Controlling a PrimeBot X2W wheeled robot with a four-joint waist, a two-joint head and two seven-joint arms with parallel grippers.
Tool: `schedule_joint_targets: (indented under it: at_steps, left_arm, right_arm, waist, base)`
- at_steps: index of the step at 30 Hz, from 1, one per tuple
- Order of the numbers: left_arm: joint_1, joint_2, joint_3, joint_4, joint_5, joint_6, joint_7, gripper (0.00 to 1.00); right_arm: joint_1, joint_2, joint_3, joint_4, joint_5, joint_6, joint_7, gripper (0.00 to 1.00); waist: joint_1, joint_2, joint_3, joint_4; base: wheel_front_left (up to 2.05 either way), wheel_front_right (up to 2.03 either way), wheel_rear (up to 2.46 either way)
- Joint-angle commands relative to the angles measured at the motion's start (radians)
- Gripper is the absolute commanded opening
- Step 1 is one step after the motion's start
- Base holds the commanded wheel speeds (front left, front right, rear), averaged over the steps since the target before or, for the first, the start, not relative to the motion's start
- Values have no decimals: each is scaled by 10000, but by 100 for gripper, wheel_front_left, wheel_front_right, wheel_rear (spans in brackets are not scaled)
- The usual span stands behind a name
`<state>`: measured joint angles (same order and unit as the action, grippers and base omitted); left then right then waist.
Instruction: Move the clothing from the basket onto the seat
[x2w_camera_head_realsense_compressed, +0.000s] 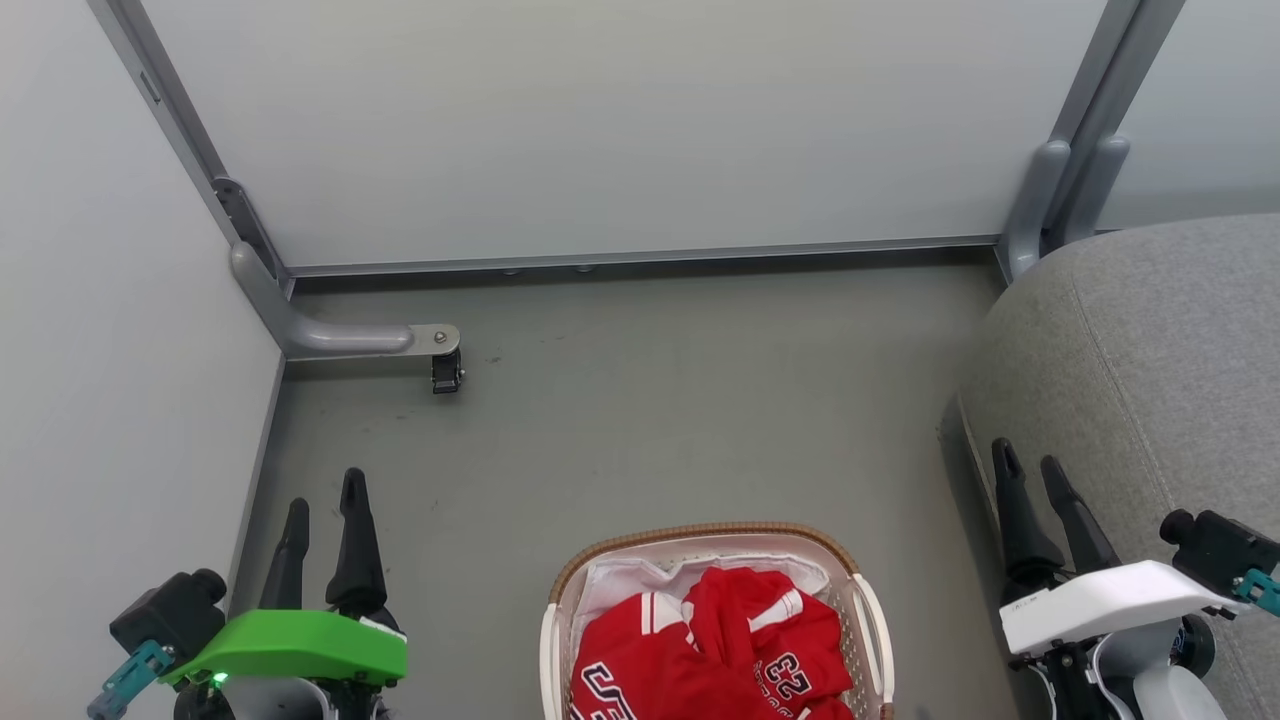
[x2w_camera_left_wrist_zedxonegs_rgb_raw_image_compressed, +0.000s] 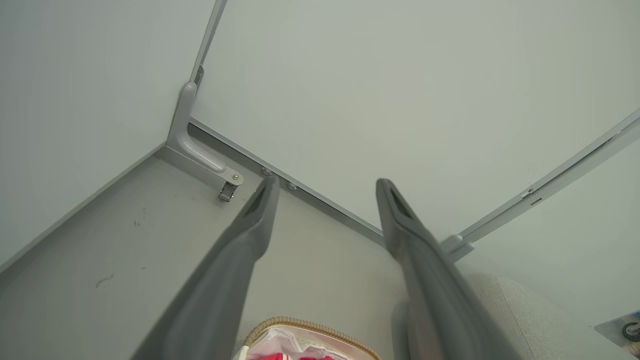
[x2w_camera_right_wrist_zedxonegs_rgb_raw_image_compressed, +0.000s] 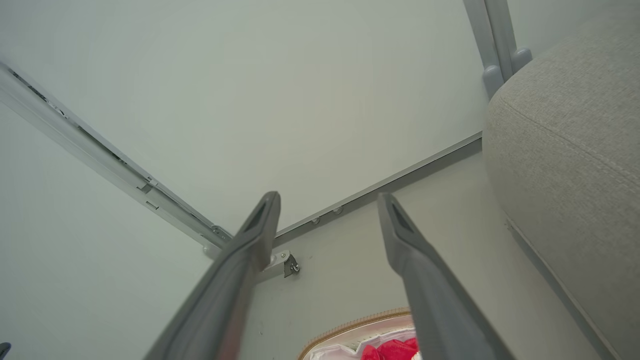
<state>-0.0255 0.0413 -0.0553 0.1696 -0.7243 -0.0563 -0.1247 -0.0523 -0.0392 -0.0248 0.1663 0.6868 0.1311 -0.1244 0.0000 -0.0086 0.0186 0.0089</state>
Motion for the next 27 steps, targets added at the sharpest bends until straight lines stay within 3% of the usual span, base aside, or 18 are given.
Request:
schedule_joint_targets:
  at_steps: [1, 27]
  left_arm:
    - [39, 75, -21, -45, 365, 58, -107, 100]
    - [273, 101, -375, 379, 2749, 203, -745, 100]
  right_arm:
    - [1, -75, 27, -110, -302, -3, -108, 100]
    - [246, -105, 333, -194, -2724, -5, -747, 100]
  waist:
    - [0, 43, 5, 0]
    - [0, 61, -44, 57]
  base:
    - [0, 0, 0]
    - [0, 0, 0]
